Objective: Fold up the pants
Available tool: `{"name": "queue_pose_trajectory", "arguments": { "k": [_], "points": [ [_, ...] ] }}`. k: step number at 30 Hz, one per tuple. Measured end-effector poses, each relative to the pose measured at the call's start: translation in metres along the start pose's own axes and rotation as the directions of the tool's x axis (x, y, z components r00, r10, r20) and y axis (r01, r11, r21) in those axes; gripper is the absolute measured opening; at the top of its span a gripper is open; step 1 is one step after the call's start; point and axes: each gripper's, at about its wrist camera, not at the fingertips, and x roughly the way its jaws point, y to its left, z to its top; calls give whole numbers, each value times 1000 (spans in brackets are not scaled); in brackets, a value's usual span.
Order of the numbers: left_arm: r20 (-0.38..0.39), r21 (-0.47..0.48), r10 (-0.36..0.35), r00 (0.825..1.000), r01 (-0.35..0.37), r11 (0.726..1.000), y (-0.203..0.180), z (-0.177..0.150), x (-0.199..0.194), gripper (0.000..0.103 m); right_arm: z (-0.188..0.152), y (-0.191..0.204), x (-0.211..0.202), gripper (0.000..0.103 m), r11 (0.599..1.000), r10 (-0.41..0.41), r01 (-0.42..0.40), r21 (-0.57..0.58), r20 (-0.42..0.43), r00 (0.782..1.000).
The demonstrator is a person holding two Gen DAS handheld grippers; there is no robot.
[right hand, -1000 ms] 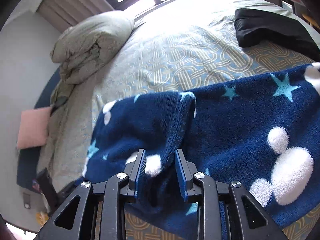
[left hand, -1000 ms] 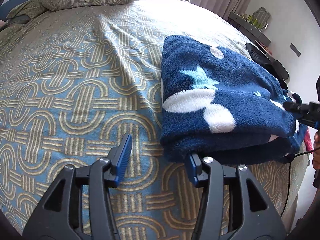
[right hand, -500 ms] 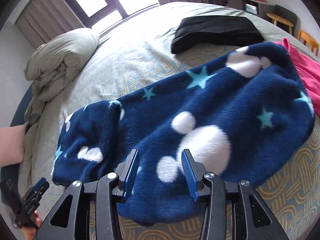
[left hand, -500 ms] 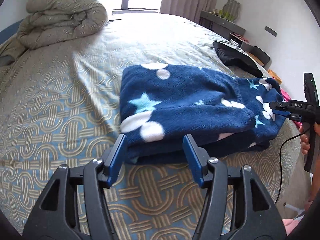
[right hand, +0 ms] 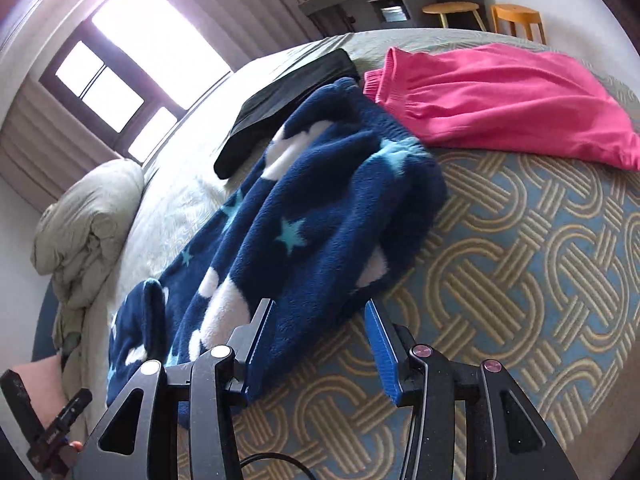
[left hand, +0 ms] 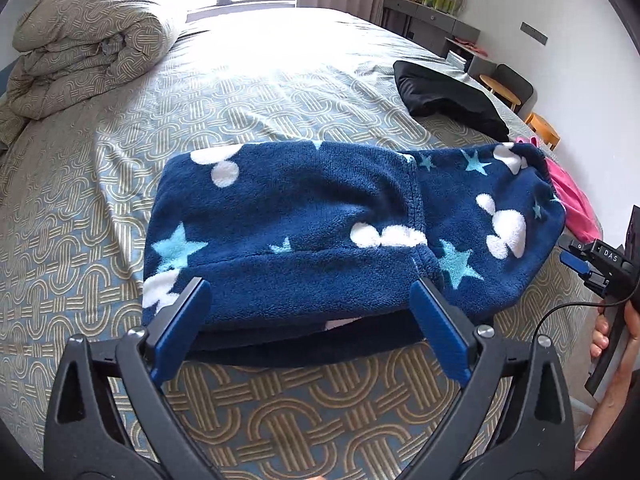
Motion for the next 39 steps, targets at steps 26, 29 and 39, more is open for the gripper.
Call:
{"name": "queue_pose_trajectory", "arguments": {
  "k": [26, 29, 39],
  "points": [
    [-65, 91, 54, 996, -48, 995, -23, 9, 29, 81, 37, -58, 50, 76, 944, 192, -186, 273, 7, 981],
    [-71, 60, 16, 997, -11, 998, -19, 12, 30, 81, 48, -56, 59, 79, 942, 177, -172, 288, 7, 984],
    [-64, 67, -38, 997, 42, 997, -15, 17, 32, 81, 61, 24, 32, 16, 1000, -8, 11, -25, 121, 993]
  ]
}}
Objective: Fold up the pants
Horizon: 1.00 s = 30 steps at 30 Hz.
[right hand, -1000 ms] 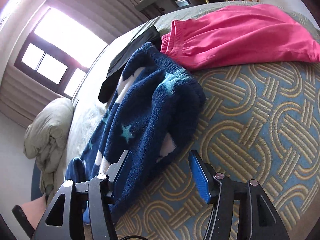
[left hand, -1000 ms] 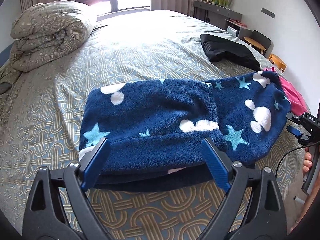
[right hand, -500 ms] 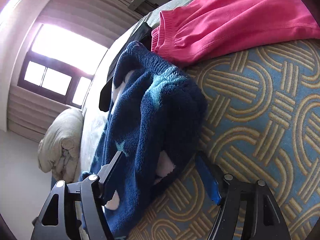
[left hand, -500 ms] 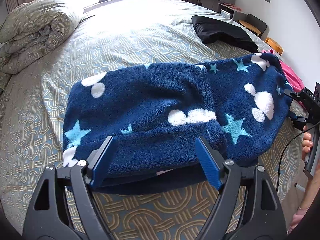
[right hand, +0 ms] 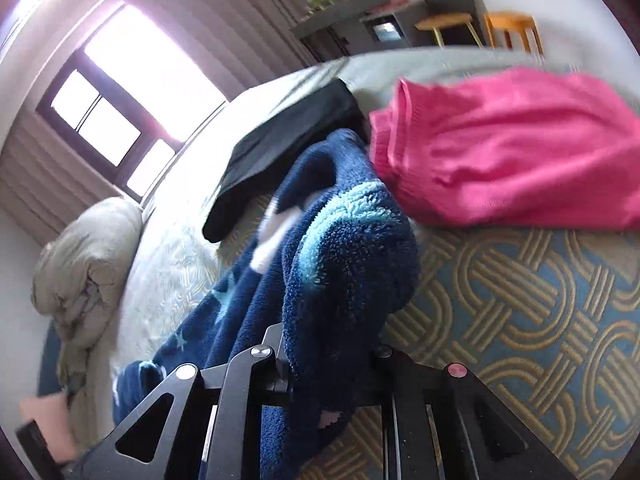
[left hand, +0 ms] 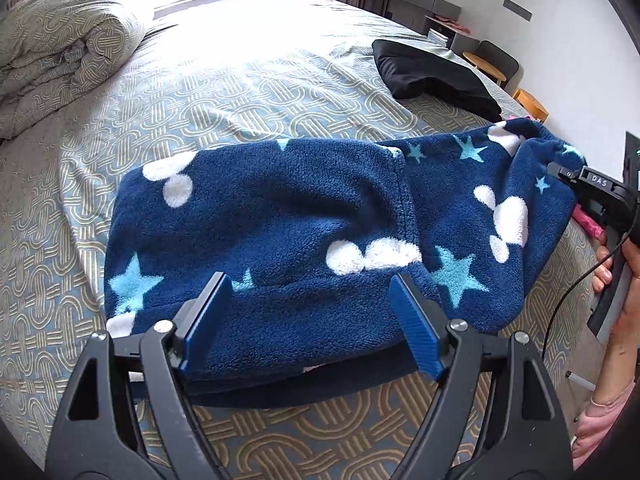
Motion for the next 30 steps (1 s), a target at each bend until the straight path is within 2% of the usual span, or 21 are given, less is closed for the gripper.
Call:
{"name": "queue_pose_trajectory", "arguments": {
  "k": [3, 4, 6, 9, 12, 13, 15, 16, 18, 20, 22, 25, 30],
  "points": [
    [-3, -38, 8, 1000, -8, 999, 15, -3, 1, 81, -5, 65, -20, 16, 968, -31, 50, -246, 83, 996],
    [-2, -57, 6, 1000, -6, 998, 21, -4, 1, 81, -10, 86, -25, 16, 946, -25, 57, -319, 104, 994],
    [2, -101, -6, 1000, 6, 995, 34, -6, 0, 81, -31, 135, -33, 16, 874, 17, 47, -484, 129, 992],
    [17, -163, -9, 1000, 11, 986, 58, -8, -5, 81, -82, 200, -32, 16, 706, 84, 19, -708, 110, 990],
    [33, -240, -22, 999, 29, 970, 83, -13, -12, 81, -154, 247, -14, 16, 466, 95, -5, -885, 44, 994],
    [38, -261, -28, 999, 37, 965, 90, -15, -14, 81, -174, 255, -5, 16, 409, 77, -16, -912, 17, 997],
    [47, -277, -42, 998, 53, 959, 98, -20, -18, 82, -207, 258, 13, 17, 345, 32, -54, -937, -46, 998],
    [48, -272, -48, 998, 59, 961, 99, -21, -20, 83, -219, 259, 19, 22, 317, 10, -46, -947, -45, 999],
    [45, -257, -69, 997, 79, 963, 96, -21, -19, 85, -234, 256, 20, 32, 264, 1, 13, -964, 14, 1000],
    [37, -255, -113, 993, 119, 960, 91, -20, -16, 86, -238, 253, 15, 48, 248, 12, 1, -969, 4, 1000],
    [26, -256, -170, 985, 171, 951, 85, -16, -11, 86, -237, 251, 9, 58, 262, 31, -52, -964, -46, 998],
    [-6, -245, -254, 967, 245, 938, 67, -10, -2, 87, -234, 242, -1, 61, 303, 63, -129, -944, -115, 991],
    [-45, -228, -308, 950, 290, 929, 41, 2, 10, 92, -212, 218, -22, 62, 400, 118, -226, -888, -195, 974]
  ]
}}
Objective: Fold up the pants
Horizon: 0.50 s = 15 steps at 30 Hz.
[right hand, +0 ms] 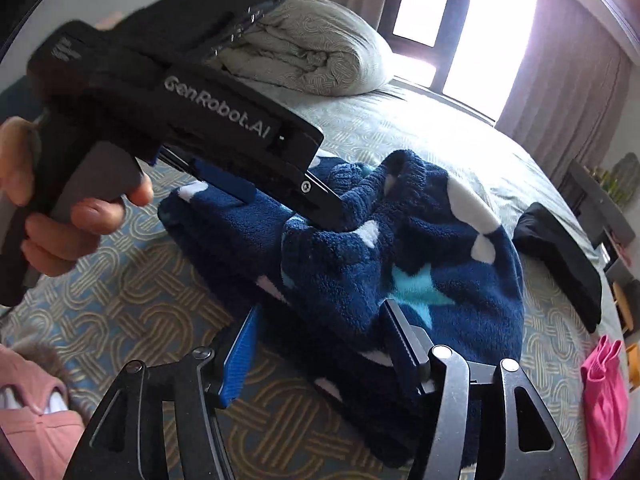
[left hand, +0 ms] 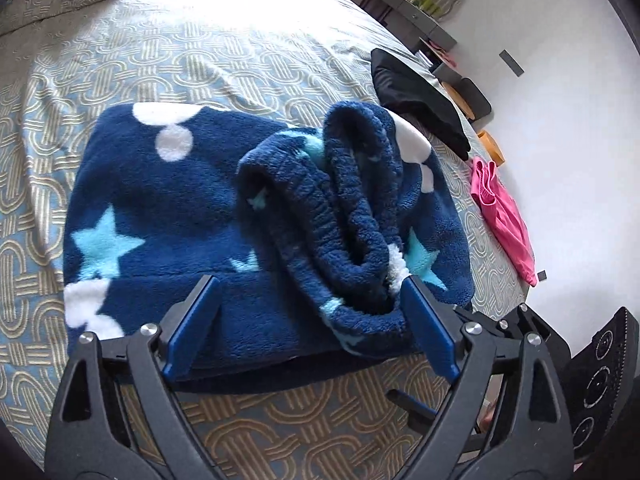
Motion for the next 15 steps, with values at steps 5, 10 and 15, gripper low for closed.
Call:
{"name": "queue_pose_trajectory", "arguments": {
  "k": [5, 10, 15],
  "points": [
    [-44, -13, -33, 998, 32, 999, -10, 9, 20, 100, -17, -49, -21, 72, 974, -43, 39, 225, 12, 999],
    [-73, -29, 12, 997, -14, 999, -13, 17, 40, 101, -40, -98, -31, 74, 866, -107, 86, 492, 13, 994],
    [-58, -82, 21, 998, -25, 996, -9, 23, 40, 78, -65, -137, -35, 74, 742, -50, 31, 670, 9, 999]
  ]
}}
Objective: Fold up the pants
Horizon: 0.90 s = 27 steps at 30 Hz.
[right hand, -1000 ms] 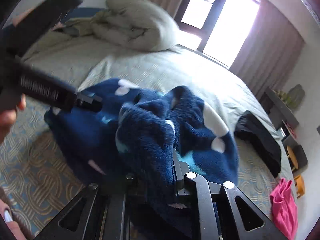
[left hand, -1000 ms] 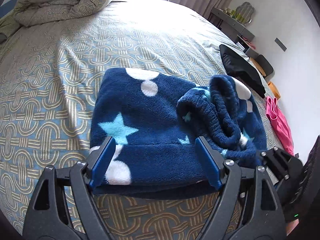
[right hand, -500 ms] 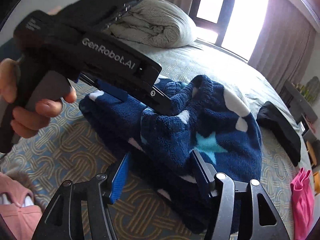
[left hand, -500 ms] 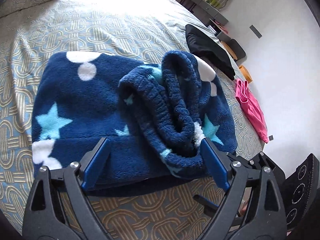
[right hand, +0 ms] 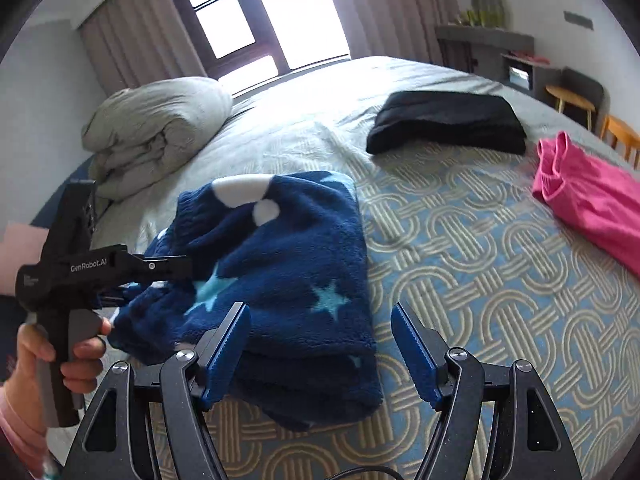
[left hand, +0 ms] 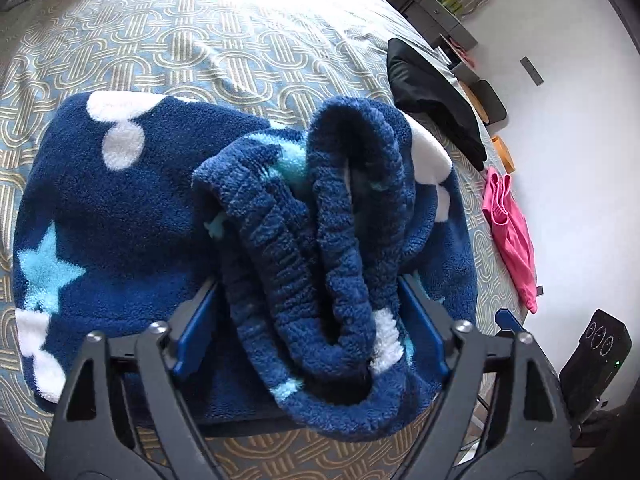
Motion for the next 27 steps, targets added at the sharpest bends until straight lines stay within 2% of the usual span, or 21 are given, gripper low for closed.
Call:
{"name": "queue_pose_trajectory", "arguments": {
  "k": [1, 5, 8, 9, 10, 13, 21, 24, 27],
  "points": [
    [-3, 8, 1, 1000, -1, 1000, 0, 1, 0, 74, -1, -8, 1, 74, 999, 1, 0, 34, -4, 1000],
    [-6, 35, 22, 1000, -22, 999, -3, -1, -2, 73, -2, -26, 5, 74, 992, 5, -2, 125, -22, 1000],
    [-29, 20, 15, 999, -14, 1000, -1, 0, 1, 73, -2, -31, 6, 74, 987, 27, -23, 157, -27, 999],
    [-28, 21, 13, 1000, -13, 1000, -1, 1, 1, 69, -1, -32, 9, 74, 988, 25, -20, 154, -28, 999],
    [-25, 22, 5, 1000, -5, 1000, -2, 1, 0, 59, 0, -30, 9, 74, 989, 23, -19, 145, -25, 999],
    [-4, 36, -38, 999, 38, 999, -9, -1, -7, 41, 1, -24, 12, 74, 993, 27, -24, 115, -26, 999],
    [80, 176, -114, 990, 98, 980, -42, 2, -42, 35, 9, -11, 7, 74, 996, 3, -2, 91, -12, 1000],
    [138, 254, -113, 984, 75, 964, -58, 10, -67, 34, 12, -14, 7, 74, 993, -2, 3, 118, -15, 1000],
    [225, 290, -67, 972, -1, 957, -57, 20, -96, 34, 17, -18, 7, 74, 990, -7, 10, 138, -23, 1000]
  ]
}}
